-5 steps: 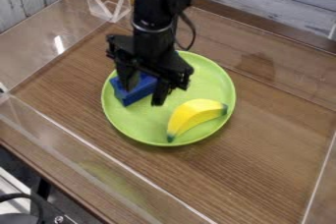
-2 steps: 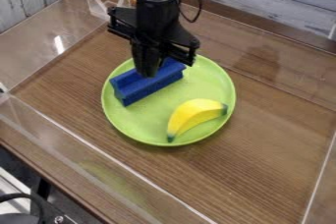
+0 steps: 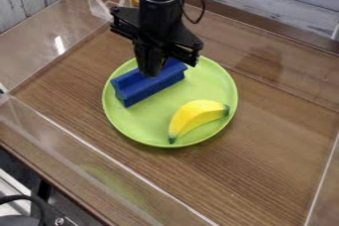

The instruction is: Put the blue object in the green plate

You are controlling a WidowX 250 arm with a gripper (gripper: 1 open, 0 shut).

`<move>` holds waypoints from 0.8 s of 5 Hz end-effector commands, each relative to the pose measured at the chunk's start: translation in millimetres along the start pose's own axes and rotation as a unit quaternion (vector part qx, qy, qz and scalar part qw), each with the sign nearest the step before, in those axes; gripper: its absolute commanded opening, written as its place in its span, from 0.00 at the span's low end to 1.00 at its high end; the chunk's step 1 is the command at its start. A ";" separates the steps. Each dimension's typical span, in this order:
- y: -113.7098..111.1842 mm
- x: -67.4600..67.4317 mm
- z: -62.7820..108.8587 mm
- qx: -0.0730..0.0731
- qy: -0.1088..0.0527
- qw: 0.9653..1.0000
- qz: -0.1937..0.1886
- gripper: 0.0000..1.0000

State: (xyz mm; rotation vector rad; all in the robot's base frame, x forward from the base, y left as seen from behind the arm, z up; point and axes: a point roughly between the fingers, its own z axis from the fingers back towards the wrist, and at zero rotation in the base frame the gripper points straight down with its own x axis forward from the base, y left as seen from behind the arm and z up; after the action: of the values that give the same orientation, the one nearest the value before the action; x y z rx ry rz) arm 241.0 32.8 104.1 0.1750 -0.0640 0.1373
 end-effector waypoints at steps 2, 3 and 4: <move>3.4 8.9 12.4 -0.011 -0.020 1.000 -0.001 1.00; 3.6 11.4 17.6 -0.020 -0.018 1.000 0.001 1.00; 7.1 16.2 25.7 -0.029 -0.020 0.999 0.004 1.00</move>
State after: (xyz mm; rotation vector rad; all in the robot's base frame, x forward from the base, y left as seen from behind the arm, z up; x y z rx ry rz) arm 249.1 35.7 120.6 0.1191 -0.0672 0.1325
